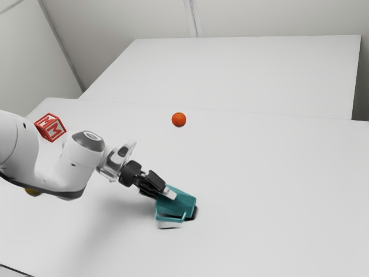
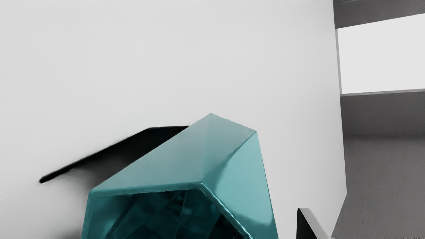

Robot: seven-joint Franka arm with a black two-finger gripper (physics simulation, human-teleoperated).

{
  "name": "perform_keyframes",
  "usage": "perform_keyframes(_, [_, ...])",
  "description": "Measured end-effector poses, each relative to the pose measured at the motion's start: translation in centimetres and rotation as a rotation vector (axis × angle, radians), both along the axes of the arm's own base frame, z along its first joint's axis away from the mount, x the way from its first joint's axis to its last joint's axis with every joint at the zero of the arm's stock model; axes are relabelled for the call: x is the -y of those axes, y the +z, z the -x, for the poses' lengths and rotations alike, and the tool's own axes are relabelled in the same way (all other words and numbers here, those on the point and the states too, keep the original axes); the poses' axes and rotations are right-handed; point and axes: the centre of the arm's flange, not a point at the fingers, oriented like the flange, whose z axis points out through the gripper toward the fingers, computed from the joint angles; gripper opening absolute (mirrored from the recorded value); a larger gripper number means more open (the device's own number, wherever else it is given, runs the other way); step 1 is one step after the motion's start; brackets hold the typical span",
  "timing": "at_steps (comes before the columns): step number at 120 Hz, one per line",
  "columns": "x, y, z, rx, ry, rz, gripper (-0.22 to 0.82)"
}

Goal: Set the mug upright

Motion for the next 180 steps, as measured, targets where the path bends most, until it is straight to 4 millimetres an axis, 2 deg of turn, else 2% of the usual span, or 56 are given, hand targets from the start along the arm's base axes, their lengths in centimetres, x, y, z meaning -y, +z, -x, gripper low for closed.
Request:
perform_keyframes(21, [-0.4, 1.1, -0.1, 0.045, -0.016, 0.017, -0.11])
perform_keyframes(45, [-0.8, 2.1, 0.2, 0.075, -0.031, 0.036, -0.15])
perform_keyframes(60, [-0.7, 5.5, 0.0, 0.141, -0.085, -0.006, -0.16])
perform_keyframes(68, [-1.7, 7.5, -0.9, 0.172, -0.125, -0.069, -0.17])
perform_keyframes(93, [-4.7, 13.0, -4.0, 0.207, -0.268, -0.377, -0.18])
perform_keyframes(108, [-6.1, 15.4, -5.3, 0.198, -0.319, -0.585, -0.18])
perform_keyframes(121, [-6.0, 15.9, -5.8, 0.189, -0.340, -0.730, -0.18])
perform_keyframes(144, [-4.2, 16.2, -6.8, 0.227, -0.306, -0.869, -0.18])
perform_keyframes(166, [-4.1, 13.9, -6.5, 0.227, -0.218, -0.918, -0.18])
perform_keyframes(180, [-2.9, 12.7, -6.7, 0.238, -0.184, -0.933, -0.18])
